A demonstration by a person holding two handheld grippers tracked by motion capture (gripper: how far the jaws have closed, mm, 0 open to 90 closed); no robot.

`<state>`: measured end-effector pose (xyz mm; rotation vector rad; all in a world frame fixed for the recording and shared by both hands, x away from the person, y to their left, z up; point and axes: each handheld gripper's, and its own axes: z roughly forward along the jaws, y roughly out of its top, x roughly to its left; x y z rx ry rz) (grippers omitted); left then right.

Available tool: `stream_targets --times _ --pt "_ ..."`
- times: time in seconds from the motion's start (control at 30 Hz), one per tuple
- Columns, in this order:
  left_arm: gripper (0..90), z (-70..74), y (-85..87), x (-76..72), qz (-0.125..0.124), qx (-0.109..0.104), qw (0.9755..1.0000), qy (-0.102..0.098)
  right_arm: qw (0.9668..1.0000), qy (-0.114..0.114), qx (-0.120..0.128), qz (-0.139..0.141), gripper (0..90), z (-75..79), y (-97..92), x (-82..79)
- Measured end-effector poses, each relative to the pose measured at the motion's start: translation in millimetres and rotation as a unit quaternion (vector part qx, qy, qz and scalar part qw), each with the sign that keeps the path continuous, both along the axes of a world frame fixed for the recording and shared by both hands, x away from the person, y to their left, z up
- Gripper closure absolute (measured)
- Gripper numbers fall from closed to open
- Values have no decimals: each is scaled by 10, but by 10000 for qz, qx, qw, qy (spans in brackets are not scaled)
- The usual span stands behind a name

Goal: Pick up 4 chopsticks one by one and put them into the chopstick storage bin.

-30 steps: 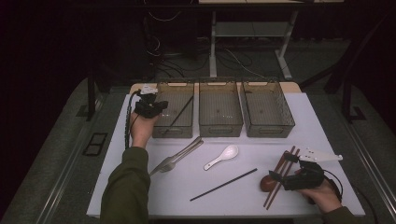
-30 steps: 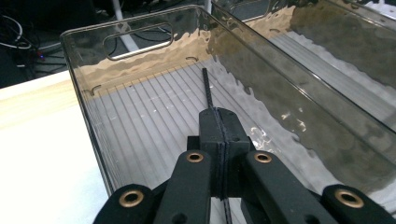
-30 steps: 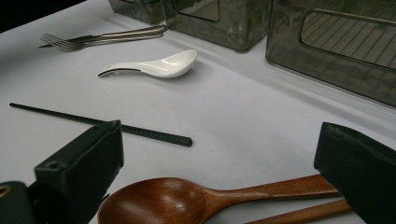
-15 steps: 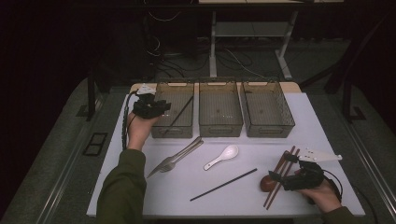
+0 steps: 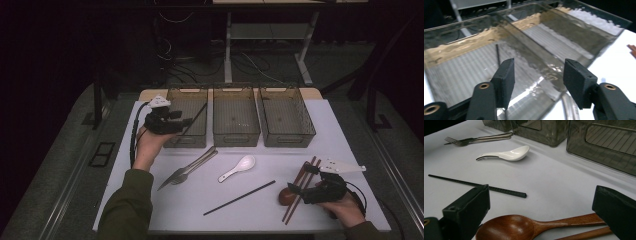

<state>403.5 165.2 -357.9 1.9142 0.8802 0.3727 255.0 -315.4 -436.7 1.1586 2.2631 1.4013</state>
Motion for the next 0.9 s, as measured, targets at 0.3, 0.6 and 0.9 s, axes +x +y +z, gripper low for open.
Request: stream_targets --times 0.3,0.6,0.9 --pt "302 -52 -171 -247 -451 76 9990 -4 10000 3 -4 -4 13 0 1 0" --pt "171 -112 -304 -486 -628 73 9980 -58 10000 3 3 -13 13 -1 3 4" --pt "135 -262 -389 -717 -758 65 9971 -32 10000 19 3 -6 13 -2 -8 0"
